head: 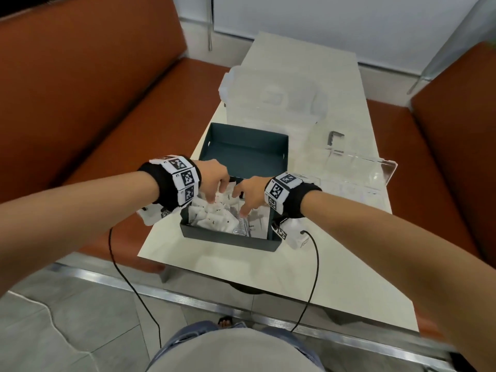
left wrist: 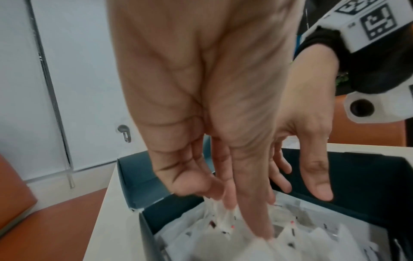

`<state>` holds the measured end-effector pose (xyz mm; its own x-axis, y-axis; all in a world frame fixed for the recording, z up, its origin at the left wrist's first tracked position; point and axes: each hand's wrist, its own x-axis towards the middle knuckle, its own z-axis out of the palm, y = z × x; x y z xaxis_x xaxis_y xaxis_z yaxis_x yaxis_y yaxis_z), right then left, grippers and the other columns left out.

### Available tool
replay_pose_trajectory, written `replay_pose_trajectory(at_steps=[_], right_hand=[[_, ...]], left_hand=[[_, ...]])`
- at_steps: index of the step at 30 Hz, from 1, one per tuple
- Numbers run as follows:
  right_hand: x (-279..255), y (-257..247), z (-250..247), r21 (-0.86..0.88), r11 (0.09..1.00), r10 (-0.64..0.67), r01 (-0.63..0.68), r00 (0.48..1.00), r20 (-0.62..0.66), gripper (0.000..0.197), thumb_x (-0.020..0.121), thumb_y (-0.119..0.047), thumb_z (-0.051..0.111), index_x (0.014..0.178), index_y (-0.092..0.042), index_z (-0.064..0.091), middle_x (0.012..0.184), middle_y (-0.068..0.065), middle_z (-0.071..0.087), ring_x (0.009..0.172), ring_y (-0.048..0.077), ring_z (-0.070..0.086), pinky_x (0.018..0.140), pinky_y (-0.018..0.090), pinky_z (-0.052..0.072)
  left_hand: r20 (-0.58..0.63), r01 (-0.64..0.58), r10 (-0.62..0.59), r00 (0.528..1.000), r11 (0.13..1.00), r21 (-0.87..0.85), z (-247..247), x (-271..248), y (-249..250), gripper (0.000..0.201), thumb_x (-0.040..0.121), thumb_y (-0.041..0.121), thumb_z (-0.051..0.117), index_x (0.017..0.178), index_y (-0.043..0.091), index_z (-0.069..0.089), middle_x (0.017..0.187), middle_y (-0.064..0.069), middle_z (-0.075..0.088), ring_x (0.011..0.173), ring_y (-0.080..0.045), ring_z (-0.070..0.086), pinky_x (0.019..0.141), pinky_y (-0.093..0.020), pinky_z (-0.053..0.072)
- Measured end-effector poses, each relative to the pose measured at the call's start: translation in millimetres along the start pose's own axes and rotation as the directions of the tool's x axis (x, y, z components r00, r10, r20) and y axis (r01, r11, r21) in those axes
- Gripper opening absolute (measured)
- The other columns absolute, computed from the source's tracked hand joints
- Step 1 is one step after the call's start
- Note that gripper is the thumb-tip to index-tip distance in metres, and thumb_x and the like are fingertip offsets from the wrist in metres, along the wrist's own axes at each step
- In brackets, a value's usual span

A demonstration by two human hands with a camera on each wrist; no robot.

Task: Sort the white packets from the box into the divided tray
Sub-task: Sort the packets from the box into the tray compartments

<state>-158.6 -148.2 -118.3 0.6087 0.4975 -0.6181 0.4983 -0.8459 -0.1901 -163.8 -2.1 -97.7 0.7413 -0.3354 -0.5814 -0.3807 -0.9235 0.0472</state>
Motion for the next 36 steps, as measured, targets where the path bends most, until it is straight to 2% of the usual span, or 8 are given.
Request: replay_pose_trajectory(at_steps=[4, 7, 14, 20, 24, 27, 30, 36], right_hand=[[5.7, -22.3, 1.5, 0.020, 0.999, -0.040, 0.039, 0.997, 0.067, 0.045, 0.090, -0.030, 0.063, 0.130, -0.010, 0.056, 0.115, 0.009, 0.066, 0.086, 0.021, 0.065, 0.051, 0.010, 0.043], [15.0, -38.6, 8.1, -0.027, 0.999, -0.026, 0.027, 0.999, 0.034, 0.034, 0.097, -0.026, 0.050, 0.110, 0.001, 0.066, 0.088, 0.010, 0.068, 0.059, 0.012, 0.051, 0.043, 0.005, 0.037], [23.3, -50.0, 10.8, 0.130, 0.991, 0.052, -0.039, 0.994, -0.097, 0.026, 0.089, -0.018, 0.063, 0.105, 0.001, 0.066, 0.100, 0.016, 0.070, 0.077, 0.020, 0.058, 0.063, 0.025, 0.047], [21.7, -44.7, 11.3, 0.399, 0.917, 0.104, -0.006, 0.969, -0.224, 0.024, 0.081, -0.010, 0.071, 0.103, 0.000, 0.072, 0.098, 0.018, 0.072, 0.092, 0.030, 0.069, 0.081, 0.036, 0.057], [19.3, -43.6, 11.1, 0.405, 0.914, 0.117, -0.009, 0.963, -0.244, 0.020, 0.078, -0.003, 0.067, 0.096, 0.005, 0.071, 0.078, 0.014, 0.067, 0.076, 0.030, 0.067, 0.065, 0.031, 0.055], [14.7, -36.9, 11.1, 0.412, 0.911, 0.132, -0.020, 0.960, -0.246, 0.014, 0.078, 0.001, 0.060, 0.084, 0.006, 0.071, 0.060, 0.005, 0.060, 0.054, 0.013, 0.055, 0.052, 0.019, 0.045], [7.9, -27.2, 9.9, 0.442, 0.897, 0.155, -0.017, 0.948, -0.278, 0.013, 0.077, -0.002, 0.060, 0.067, -0.004, 0.068, 0.063, 0.008, 0.061, 0.059, 0.015, 0.054, 0.062, 0.029, 0.051], [-12.2, 4.8, 10.2, 0.558, 0.830, 0.256, -0.001, 0.889, -0.379, 0.014, 0.082, -0.010, 0.062, 0.079, -0.003, 0.074, 0.062, 0.006, 0.064, 0.056, 0.015, 0.058, 0.064, 0.031, 0.057]], left_hand=[[0.082, 0.015, -0.024, 0.996, 0.993, 0.114, 7.7, -0.2, -9.7, 0.057, 0.080, 0.028, 0.079, 0.130, 0.014, 0.057, 0.125, -0.008, 0.059, 0.112, -0.026, 0.058, 0.087, -0.030, 0.049], [0.054, -0.001, -0.010, 0.998, 0.979, 0.204, 21.0, 1.2, -12.6, 0.047, 0.087, 0.027, 0.070, 0.130, 0.014, 0.058, 0.122, -0.010, 0.062, 0.110, -0.027, 0.059, 0.093, -0.037, 0.051], [-0.090, -0.031, 0.049, 0.995, 0.981, 0.193, 30.8, -2.0, -15.5, 0.026, 0.092, 0.024, 0.060, 0.114, 0.011, 0.067, 0.111, -0.012, 0.063, 0.098, -0.025, 0.059, 0.084, -0.033, 0.051], [-0.193, 0.010, 0.001, 0.981, 0.998, 0.055, 29.7, -2.8, -24.7, 0.032, 0.080, 0.023, 0.078, 0.110, 0.014, 0.069, 0.103, -0.003, 0.043, 0.087, -0.019, 0.044, 0.070, -0.029, 0.040], [-0.283, 0.009, -0.015, 0.959, 1.000, -0.022, 29.1, -4.2, -26.5, 0.031, 0.074, 0.037, 0.081, 0.096, 0.017, 0.072, 0.100, 0.000, 0.040, 0.090, -0.017, 0.036, 0.066, -0.030, 0.035], [-0.332, -0.023, -0.016, 0.943, 0.993, -0.115, 27.1, -6.0, -27.5, 0.028, 0.074, 0.037, 0.081, 0.083, 0.015, 0.068, 0.088, 0.002, 0.038, 0.091, -0.022, 0.044, 0.064, -0.031, 0.036], [-0.360, -0.081, -0.030, 0.932, 0.954, -0.289, 27.6, -6.1, -25.1, 0.032, 0.074, 0.029, 0.083, 0.070, 0.007, 0.061, 0.080, 0.000, 0.042, 0.083, -0.027, 0.051, 0.065, -0.033, 0.040], [-0.388, -0.158, -0.061, 0.920, 0.847, -0.508, 25.2, -6.8, -23.6, 0.028, 0.078, 0.029, 0.080, 0.073, 0.011, 0.059, 0.065, 0.002, 0.051, 0.061, -0.015, 0.045, 0.054, -0.025, 0.034]])
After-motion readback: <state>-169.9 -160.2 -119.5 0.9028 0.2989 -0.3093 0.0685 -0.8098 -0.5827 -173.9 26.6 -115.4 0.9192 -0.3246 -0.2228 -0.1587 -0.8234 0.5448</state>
